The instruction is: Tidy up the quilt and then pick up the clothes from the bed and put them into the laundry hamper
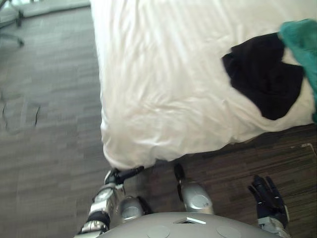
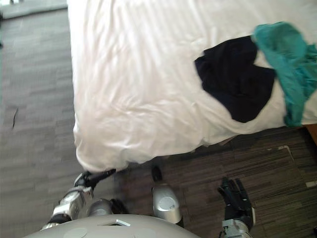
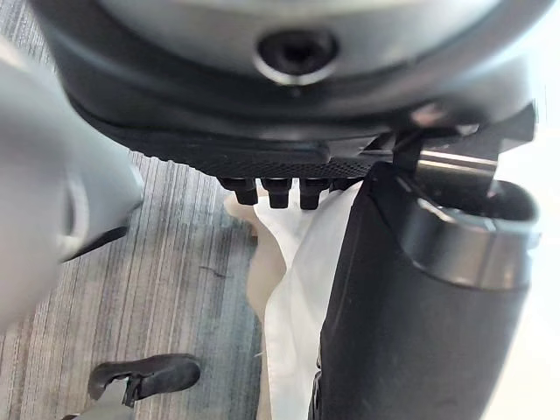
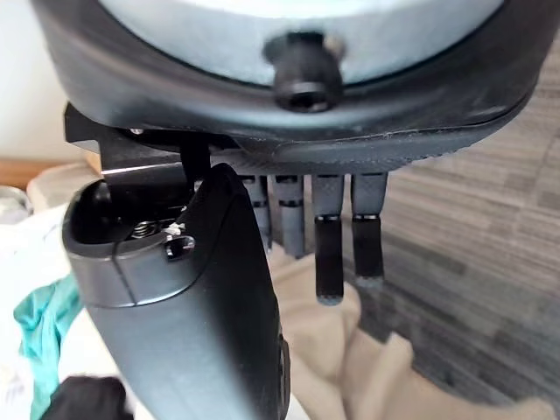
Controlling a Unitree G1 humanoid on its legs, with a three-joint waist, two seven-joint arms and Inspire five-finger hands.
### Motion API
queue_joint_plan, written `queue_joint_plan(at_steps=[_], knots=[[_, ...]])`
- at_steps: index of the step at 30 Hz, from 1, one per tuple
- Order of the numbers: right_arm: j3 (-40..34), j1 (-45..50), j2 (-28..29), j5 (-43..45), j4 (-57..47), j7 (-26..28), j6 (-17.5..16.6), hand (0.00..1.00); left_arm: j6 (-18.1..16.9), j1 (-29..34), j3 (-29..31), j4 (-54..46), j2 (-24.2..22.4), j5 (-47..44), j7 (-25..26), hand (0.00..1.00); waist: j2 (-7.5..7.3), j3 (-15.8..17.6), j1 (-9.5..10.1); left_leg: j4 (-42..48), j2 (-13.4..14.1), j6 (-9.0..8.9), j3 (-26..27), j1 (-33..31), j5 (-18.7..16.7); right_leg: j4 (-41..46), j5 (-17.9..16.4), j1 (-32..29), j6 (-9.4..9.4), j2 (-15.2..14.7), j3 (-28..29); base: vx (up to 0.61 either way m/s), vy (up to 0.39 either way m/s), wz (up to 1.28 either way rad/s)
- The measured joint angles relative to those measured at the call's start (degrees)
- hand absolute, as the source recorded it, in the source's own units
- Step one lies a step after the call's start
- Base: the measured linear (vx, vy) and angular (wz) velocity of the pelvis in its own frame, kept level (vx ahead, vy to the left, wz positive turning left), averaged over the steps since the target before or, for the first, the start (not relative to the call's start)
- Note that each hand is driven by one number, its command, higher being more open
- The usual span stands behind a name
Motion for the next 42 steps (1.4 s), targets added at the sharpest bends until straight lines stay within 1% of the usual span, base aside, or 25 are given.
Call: queue_joint_plan(at_steps=[2, 4, 5, 6, 10, 11, 12, 13, 14, 15, 16, 17, 18, 19, 20, 22, 23, 24, 26, 28, 29, 31, 32, 38, 42], knots=[[2.4, -0.9, 0.1, -1.9, 1.5, 2.3, -2.4, 1.00, -0.2, 0.8, 0.0, 2.4, -1.6, 0.0, -0.2, 1.00, 1.94, -1.3, 0.70, 0.5, -0.8, -0.60, -5.3, 1.4, -3.4, -0.8, 2.0, 0.2, 0.32, 1.7, 3.6, 0.04, 0.209, -1.34], [5.6, -3.5, 1.1, -4.0, 3.9, 3.5, -4.9, 1.00, -0.7, 0.4, -0.2, 3.0, -1.7, 0.1, -0.3, 1.00, 1.62, -1.3, 0.88, -3.3, -3.1, -0.89, -6.1, 4.1, -5.8, -1.1, 4.1, -1.4, 2.16, 2.6, 6.9, -0.06, 0.224, -1.29], [7.3, -4.9, 2.5, -4.1, 4.8, 4.6, -6.0, 1.00, -0.7, 0.0, -0.4, 3.0, -1.7, 0.1, -0.4, 1.00, 1.41, -1.5, 1.06, -7.6, -3.4, -2.48, -2.0, 6.3, -7.0, -1.8, 4.0, -3.1, 1.61, 1.7, 4.2, -0.17, 0.198, -1.16], [8.6, -5.4, 4.2, -4.1, 4.9, 5.4, -6.8, 1.00, -0.7, -0.2, -0.5, 2.9, -2.0, 0.0, -0.5, 1.00, 0.74, -1.4, 1.54, -12.7, -4.0, -3.61, 3.2, 9.3, -7.7, -1.6, 3.3, -3.8, -0.01, -0.8, -4.5, -0.16, 0.208, -1.15], [13.1, -4.6, 7.7, -6.4, 4.9, 5.7, -9.1, 1.00, 2.1, 0.2, -0.4, 2.7, -0.9, 0.2, 0.0, 1.00, -1.14, -1.7, 2.58, -17.0, -4.1, -4.39, 10.9, 16.5, -7.4, 12.6, 0.4, -3.6, -4.28, -4.4, -20.6, -0.03, 0.097, -1.01], [14.7, -4.2, 7.7, -6.4, 4.9, 5.1, -10.0, 1.00, 3.0, 0.3, -0.4, 2.7, -1.1, 0.4, 0.0, 1.00, -2.07, -2.2, 2.65, -16.8, -5.1, -4.35, 11.7, 17.9, -7.4, 14.4, -0.1, -3.5, -3.56, -4.6, -21.6, 0.08, 0.019, -0.71], [15.7, -4.4, 7.7, -6.4, 4.8, 4.5, -10.5, 1.00, 3.1, 0.3, -0.4, 2.7, -1.2, 0.5, 0.0, 1.00, -2.74, -2.3, 2.54, -16.6, -5.9, -3.43, 12.0, 18.2, -6.9, 15.0, 0.6, -4.0, -4.23, -4.5, -21.9, -0.01, 0.012, -1.24], [18.4, -5.6, 7.7, -6.3, 5.2, 2.8, -11.5, 1.00, 3.8, 0.1, -0.3, 3.0, -0.6, 1.1, 0.1, 1.00, -3.91, -2.7, 2.85, -13.5, -7.3, 2.09, 12.0, 15.6, -4.0, 10.1, 6.1, -4.0, -7.01, -4.5, -21.4, -0.11, 0.014, -1.21], [18.7, -6.8, 7.8, -6.4, 6.1, 2.3, -12.0, 1.00, 3.8, 0.2, -0.4, 3.3, -0.5, 1.6, 0.0, 1.00, -3.95, -3.4, 3.50, -14.3, -8.1, 3.20, 10.0, 13.0, -5.1, 3.8, 10.3, -2.9, -6.59, -3.7, -19.8, -0.18, -0.022, -1.69], [17.7, -8.6, 7.2, -6.7, 7.1, 1.2, -12.7, 1.00, 3.4, 0.0, -0.6, 3.2, -1.2, 2.8, -0.2, 1.00, -1.08, -2.9, 4.21, -26.0, -9.0, 0.78, 8.4, 12.5, 0.6, 12.7, 3.0, -4.1, -7.82, -3.3, -23.1, -0.11, -0.026, -1.29], [17.5, -9.1, 7.2, -7.7, 8.1, 0.4, -12.7, 1.00, 3.0, 0.1, -0.9, 3.1, -1.3, 2.9, -0.1, 1.00, -1.58, -2.6, 4.02, -27.1, -10.1, -1.49, 9.6, 14.2, 1.1, 20.6, -3.1, -4.8, -6.97, -5.4, -25.5, -0.01, -0.037, -1.27], [17.4, -10.3, 7.1, -9.6, 10.6, -1.1, -12.8, 1.00, 3.2, 0.5, -2.7, 3.3, -0.1, 3.3, 0.1, 1.00, -2.13, -2.6, 3.27, -26.8, -11.2, -1.19, 12.6, 15.0, 1.0, 27.6, -10.5, -3.1, -6.18, -9.0, -28.9, 0.05, -0.018, -1.13], [17.4, -10.6, 6.6, -14.1, 12.5, -2.5, -12.6, 1.00, 3.2, 1.7, -3.7, 3.9, 0.5, 4.4, 0.4, 1.00, -2.34, -2.6, 3.21, -25.4, -11.8, -1.24, 15.8, 16.1, 0.6, 28.9, -11.6, -1.3, -6.19, -11.2, -32.4, 0.04, -0.010, -1.15], [17.5, -10.6, 6.5, -16.6, 13.3, -3.1, -12.6, 1.00, 3.4, 1.7, -3.0, 4.1, 0.6, 3.5, 0.8, 1.00, -2.61, -2.6, 3.19, -23.7, -12.3, -1.24, 17.1, 16.0, 0.5, 27.8, -11.3, -1.0, -5.65, -10.4, -33.1, -0.04, -0.057, -1.73], [18.9, -10.5, 5.8, -21.2, 15.4, -4.4, -12.6, 1.00, 3.7, 1.6, -3.0, 5.4, 1.2, 2.6, 2.0, 1.00, -2.67, -2.5, 2.87, -18.6, -10.5, 0.98, 17.5, 14.8, 1.2, 18.6, -9.4, 2.8, -5.88, -6.8, -30.4, -0.07, -0.082, -1.80], [20.4, -11.6, 5.0, -23.0, 16.9, -5.5, -12.4, 1.00, 3.8, 2.0, -4.0, 6.2, 2.2, 2.0, 2.4, 1.00, -2.77, -2.9, 3.65, -20.9, -11.0, 0.83, 15.7, 12.5, -0.7, 4.5, -3.4, 6.3, -5.78, -3.0, -23.7, -0.16, -0.092, -1.86], [20.8, -12.3, 4.3, -24.3, 17.8, -5.9, -12.4, 1.00, 3.7, 2.1, -4.2, 6.3, 2.5, 1.1, 2.6, 1.00, -2.18, -3.2, 4.17, -24.9, -10.8, 1.31, 16.0, 11.5, 1.4, -3.5, 1.9, 8.0, -5.90, -0.6, -21.0, -0.24, -0.100, -1.97], [20.8, -13.1, 3.1, -25.1, 17.9, -6.0, -11.5, 1.00, 3.7, 2.2, -3.9, 6.6, 2.8, -0.3, 2.8, 1.00, -0.98, -3.2, 4.22, -26.0, -8.2, -0.92, 19.0, 10.5, 3.7, -7.1, 1.5, 8.7, -6.71, 1.1, -23.0, -0.21, -0.098, -2.15], [20.9, -13.4, 2.8, -26.7, 18.1, -5.6, -8.4, 1.00, 3.8, 1.3, -4.0, 7.7, 3.7, -2.1, 3.2, 1.00, -1.03, -2.3, 4.00, -21.0, -4.2, -1.19, 24.7, 10.4, 2.8, -1.6, -2.1, 6.9, -6.51, 0.0, -26.7, -0.07, -0.067, -1.58], [21.2, -12.4, 2.8, -27.9, 18.1, -5.6, -6.5, 1.00, 3.6, 2.4, -1.3, 8.3, 5.4, -4.4, 3.4, 1.00, -3.27, -2.2, 4.64, -11.4, -2.5, -0.46, 18.9, 9.6, 1.1, 1.3, -1.9, 6.7, -3.62, -1.9, -22.3, -0.03, -0.114, -1.41], [22.2, -12.6, 1.6, -28.9, 19.1, -5.6, -5.8, 1.00, 3.5, 3.9, -0.9, 8.6, 5.2, -4.3, 3.4, 1.00, -3.37, -2.3, 5.40, -8.9, -3.2, 0.29, 7.4, 7.7, 0.1, -0.2, -1.1, 6.6, -3.21, -0.1, -17.1, -0.11, -0.179, -1.59], [22.7, -13.1, -0.5, -28.6, 20.1, -5.6, -5.0, 1.00, 2.0, 5.6, 1.0, 9.1, 3.0, -4.9, 3.2, 1.00, -1.30, -2.2, 6.00, -12.1, -7.8, -0.24, -5.8, 7.2, -1.5, -5.4, 0.2, 6.5, -2.29, 2.3, -11.2, -0.08, -0.124, -1.66], [19.6, -6.6, 0.5, -28.6, 21.8, -4.0, -4.1, 1.00, 6.7, 3.3, 0.8, 9.7, 2.7, -8.6, -0.1, 1.00, -0.54, -4.7, 5.87, -27.0, -11.1, -1.32, -8.3, 14.4, -0.4, -12.8, 6.8, 11.5, -3.11, 3.6, -10.3, -0.01, -0.020, -0.77], [19.6, -6.6, 0.6, -28.1, 21.7, -4.1, -4.0, 1.00, 6.5, 3.5, 0.8, 9.6, 2.7, -8.6, -0.2, 1.00, -0.49, -4.5, 5.92, -27.0, -11.1, -1.27, -8.9, 13.9, -0.3, -12.8, 6.5, 11.7, -3.37, 3.1, -12.0, 0.00, 0.004, 0.11], [18.6, -5.5, 1.4, -24.7, 19.3, -4.2, -4.0, 1.00, 4.6, 5.9, 0.9, 6.5, 1.9, -8.5, -0.3, 1.00, 0.08, -4.1, 6.58, -26.0, -10.3, -1.64, -8.4, 12.7, -0.4, -12.6, 4.7, 11.5, -4.21, 1.8, -19.3, 0.02, 0.018, 0.18]])
